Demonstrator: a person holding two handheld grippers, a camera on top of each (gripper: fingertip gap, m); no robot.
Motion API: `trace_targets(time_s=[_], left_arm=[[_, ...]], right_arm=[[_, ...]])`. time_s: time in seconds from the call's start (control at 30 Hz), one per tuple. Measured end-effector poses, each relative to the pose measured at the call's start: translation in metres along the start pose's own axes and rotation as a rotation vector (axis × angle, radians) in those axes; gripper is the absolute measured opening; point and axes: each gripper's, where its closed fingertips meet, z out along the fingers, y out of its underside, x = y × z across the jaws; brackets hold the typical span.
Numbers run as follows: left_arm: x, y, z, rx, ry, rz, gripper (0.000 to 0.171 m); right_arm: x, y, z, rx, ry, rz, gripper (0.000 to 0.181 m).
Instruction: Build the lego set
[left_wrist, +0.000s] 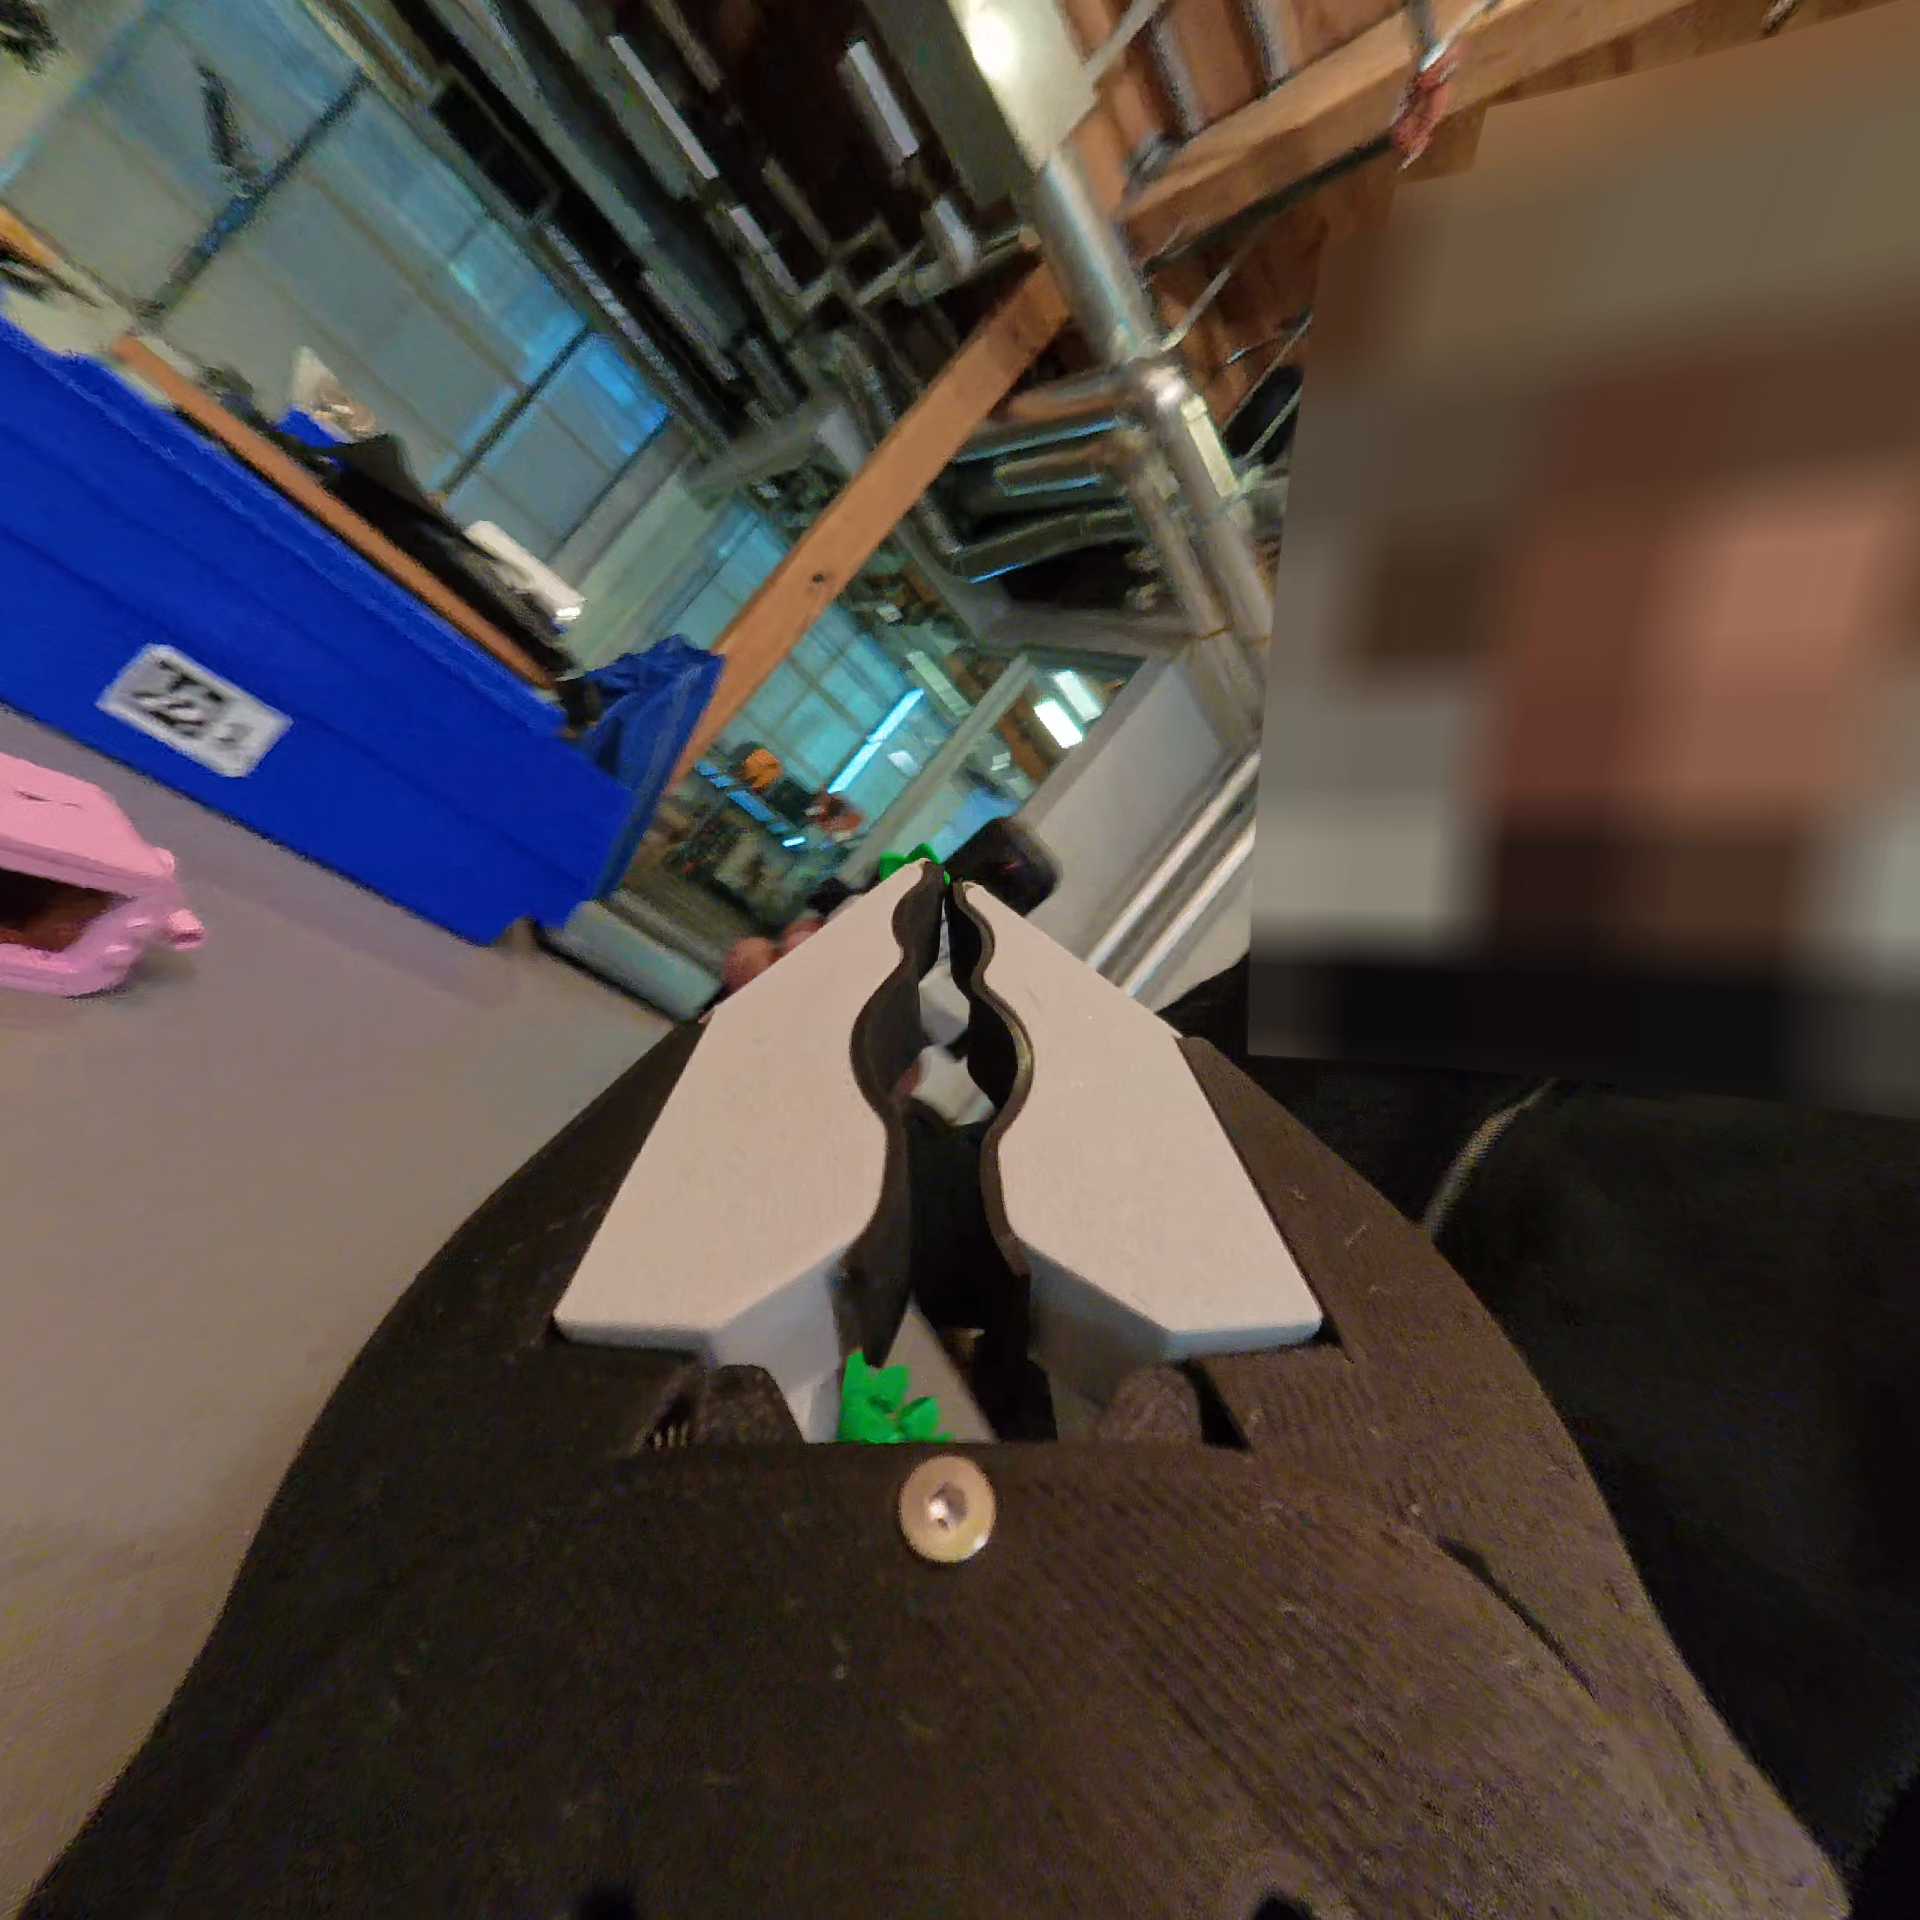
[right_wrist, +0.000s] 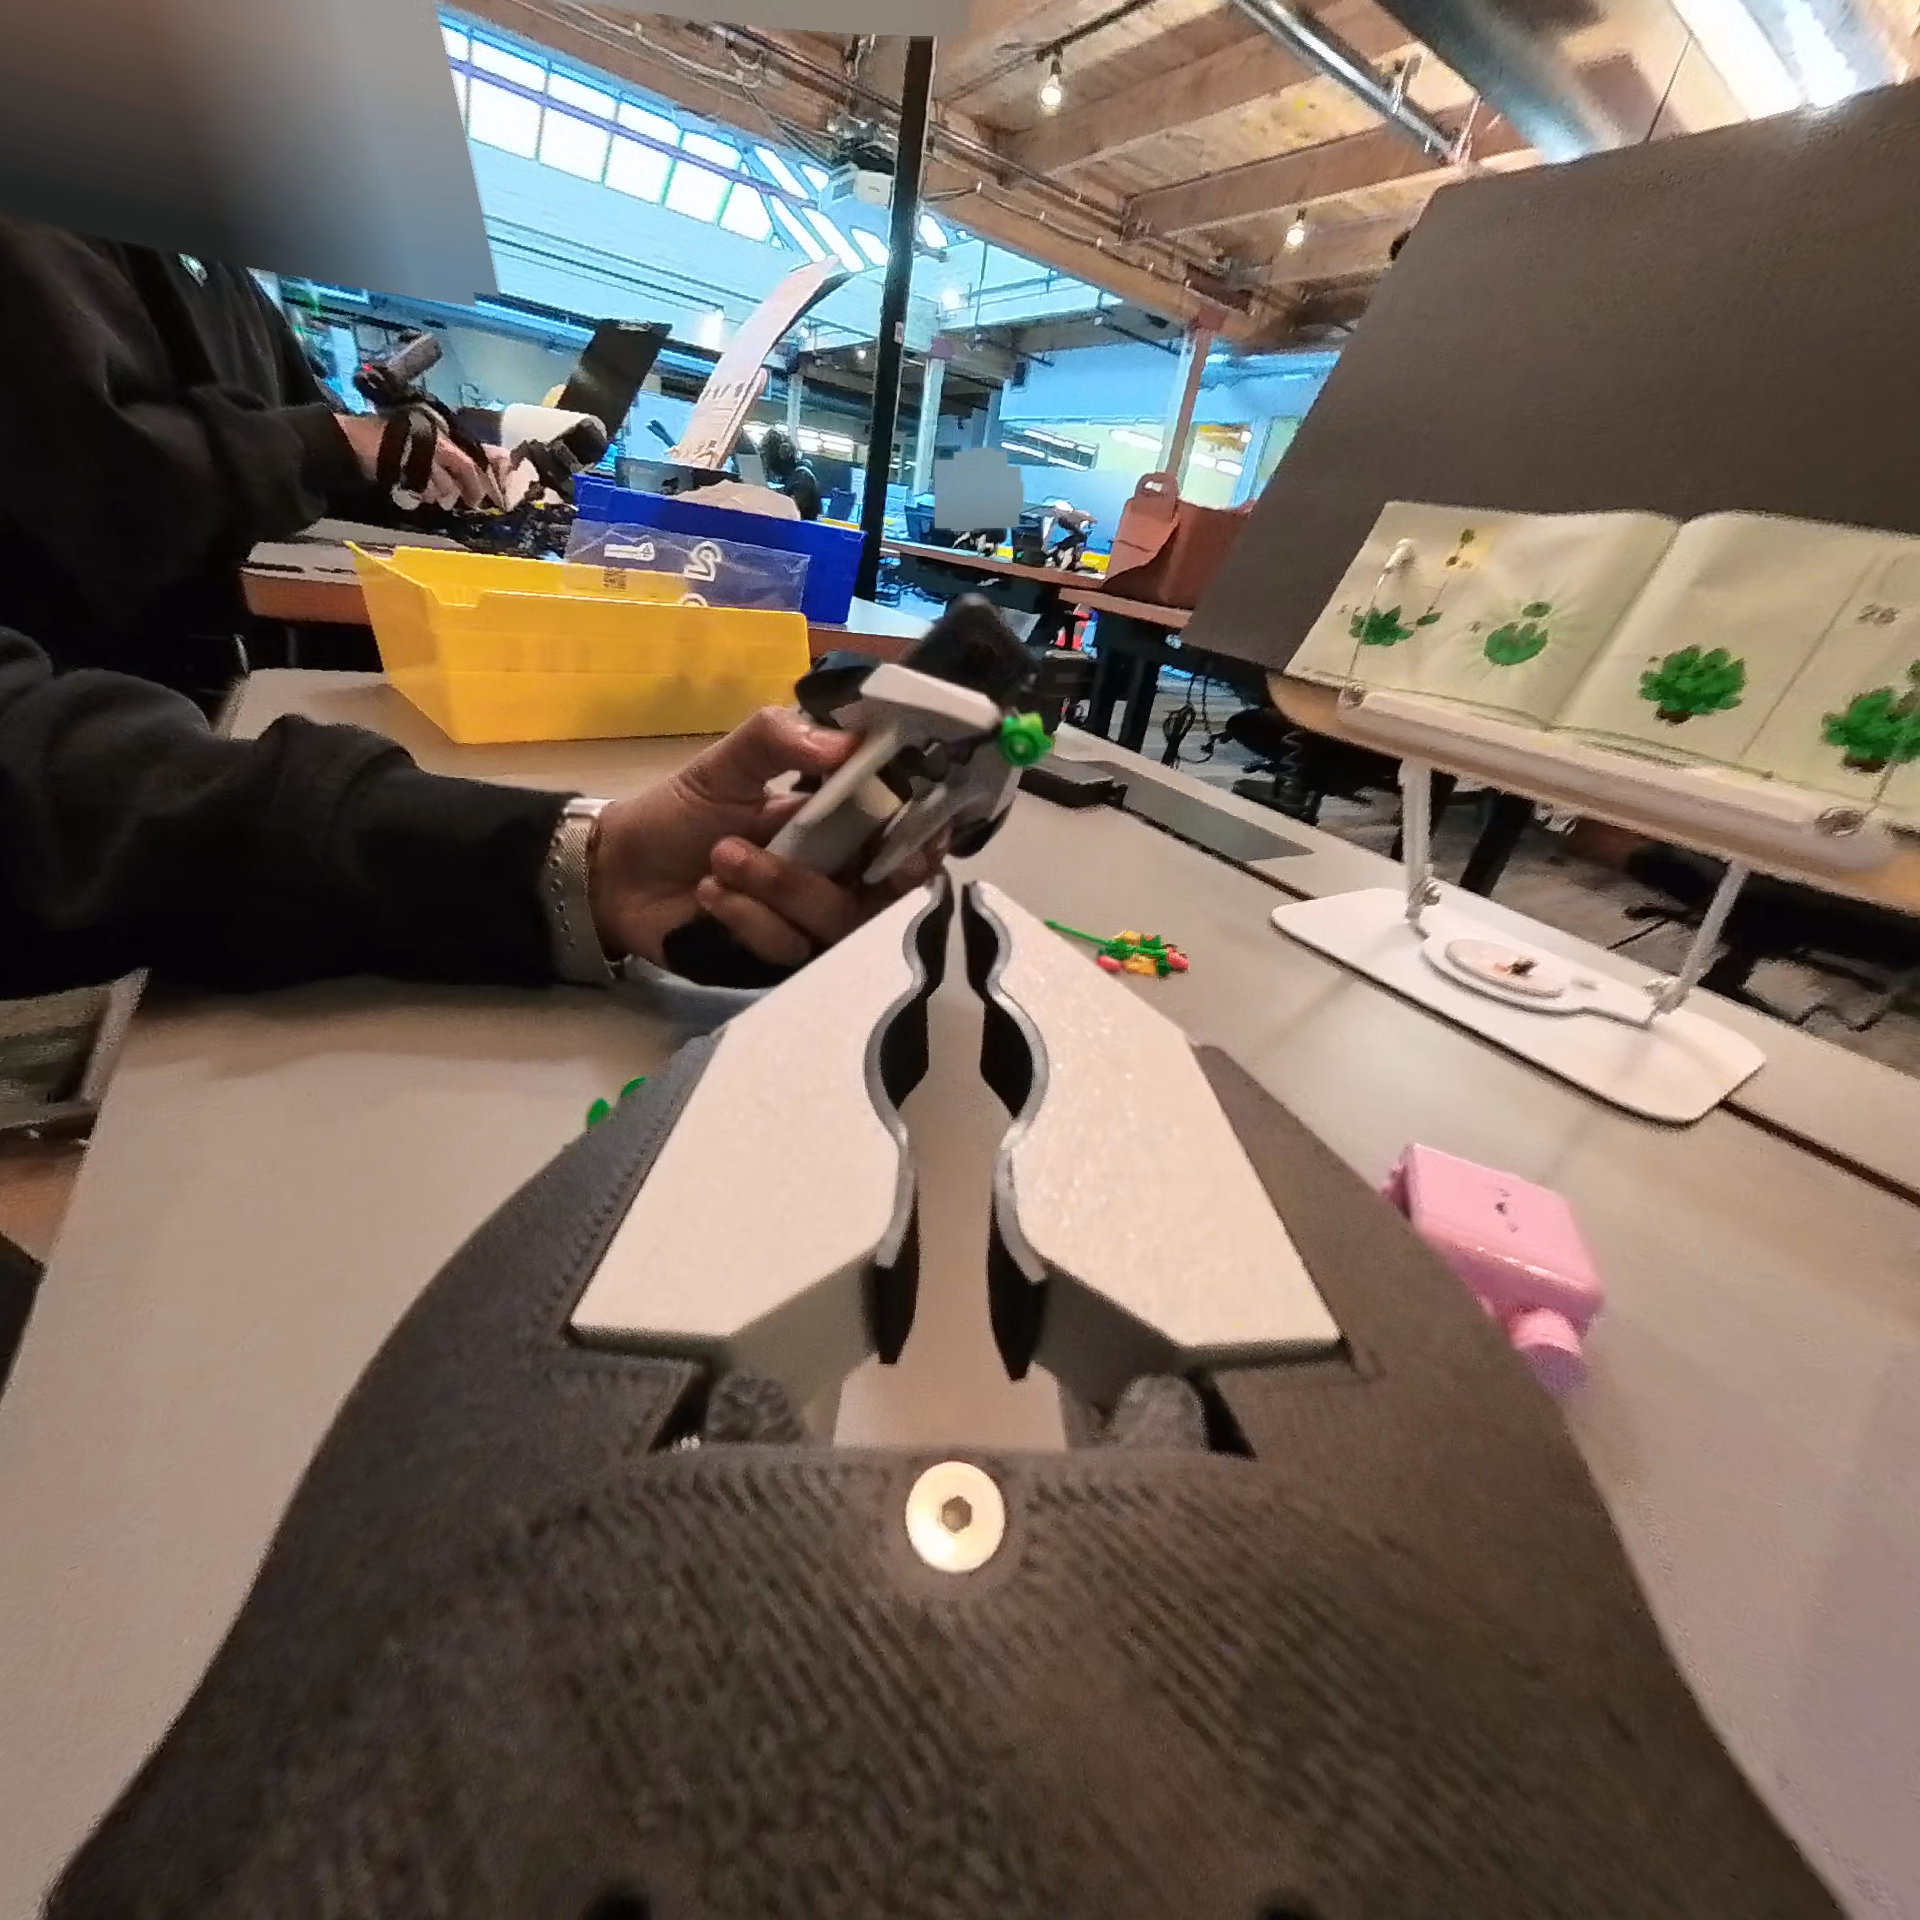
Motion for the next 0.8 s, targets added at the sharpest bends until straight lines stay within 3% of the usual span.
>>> trace_targets(time_s=[0.1,0.2,0.33,0.4,0.6,0.8], left_arm=[[-0.024,0.013,0.000,-0.125,-0.242,0.176,0.000],[-0.049,0.035,-0.003,-0.350,-0.470,0.343,0.000],[-0.073,0.074,-0.010,-0.694,-0.642,0.534,0.000],[-0.081,0.088,-0.009,-0.793,-0.674,0.597,0.000],[-0.092,0.107,-0.015,-0.936,-0.702,0.662,0.000],[-0.095,0.109,-0.020,-0.948,-0.710,0.659,0.000]], right_arm=[[0.012,0.007,-0.001,-0.035,0.036,0.078,0.001],[0.031,0.020,-0.005,-0.092,0.112,0.125,0.003],[0.036,0.024,-0.006,-0.114,0.129,0.155,0.005],[0.036,0.027,-0.005,-0.135,0.136,0.138,0.005],[0.029,0.033,0.000,-0.188,0.126,0.081,0.006],[0.029,0.033,0.001,-0.189,0.122,0.082,0.006]])
